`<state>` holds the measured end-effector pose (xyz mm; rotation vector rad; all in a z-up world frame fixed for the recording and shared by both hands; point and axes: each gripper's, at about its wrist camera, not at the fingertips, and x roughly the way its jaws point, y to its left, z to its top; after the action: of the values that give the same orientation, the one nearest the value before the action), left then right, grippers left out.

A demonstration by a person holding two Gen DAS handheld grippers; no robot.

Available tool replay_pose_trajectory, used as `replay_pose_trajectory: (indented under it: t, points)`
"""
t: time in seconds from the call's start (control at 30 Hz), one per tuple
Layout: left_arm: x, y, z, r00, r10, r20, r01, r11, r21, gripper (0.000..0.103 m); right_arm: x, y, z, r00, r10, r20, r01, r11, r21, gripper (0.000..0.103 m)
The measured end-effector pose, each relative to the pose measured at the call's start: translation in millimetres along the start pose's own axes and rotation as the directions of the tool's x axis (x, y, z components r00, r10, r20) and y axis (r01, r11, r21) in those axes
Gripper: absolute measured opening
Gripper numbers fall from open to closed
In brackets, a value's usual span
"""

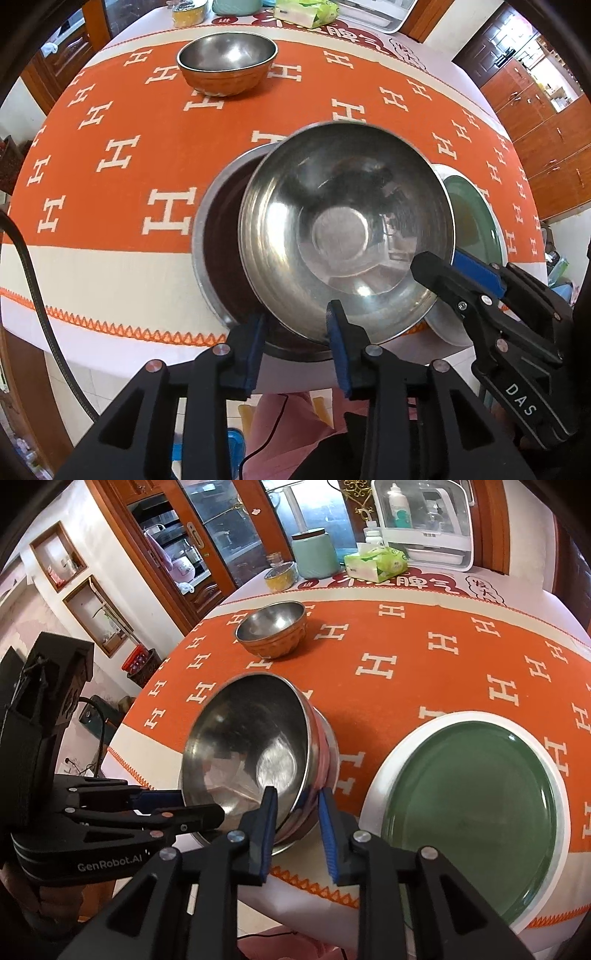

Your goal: Organize plates and bowls

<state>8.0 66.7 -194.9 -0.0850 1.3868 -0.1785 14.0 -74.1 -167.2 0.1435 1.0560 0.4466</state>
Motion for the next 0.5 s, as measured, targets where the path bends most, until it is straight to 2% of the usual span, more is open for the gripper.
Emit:
replay_pose_trajectory:
  t: [0.1, 0.33, 0.5]
  points:
    - [-4.3, 5.4, -0.8, 1.0, 0.004, 0.012, -0.004, 1.0, -0.009, 0.037, -1.0, 6.3, 1.6, 1.0, 0.0, 0.004, 0.0, 1.0, -0.029, 0.024]
    - [-17.9, 16.5, 2.7, 0.998, -0.004, 0.057, 0.006, 1.0, -0.03, 0.038, -5.9, 17.4, 9.3, 1.0, -0.014, 0.016, 0.015, 0.996, -0.087, 0.024]
    - [-30.3, 25.2, 8.6, 0.996, 0.001, 0.092, 0.002, 0.999, -0.034, 0.046, -11.7, 18.2, 18.9, 0.999, -0.025, 0.038, 0.028, 0.995, -0.094, 0.024]
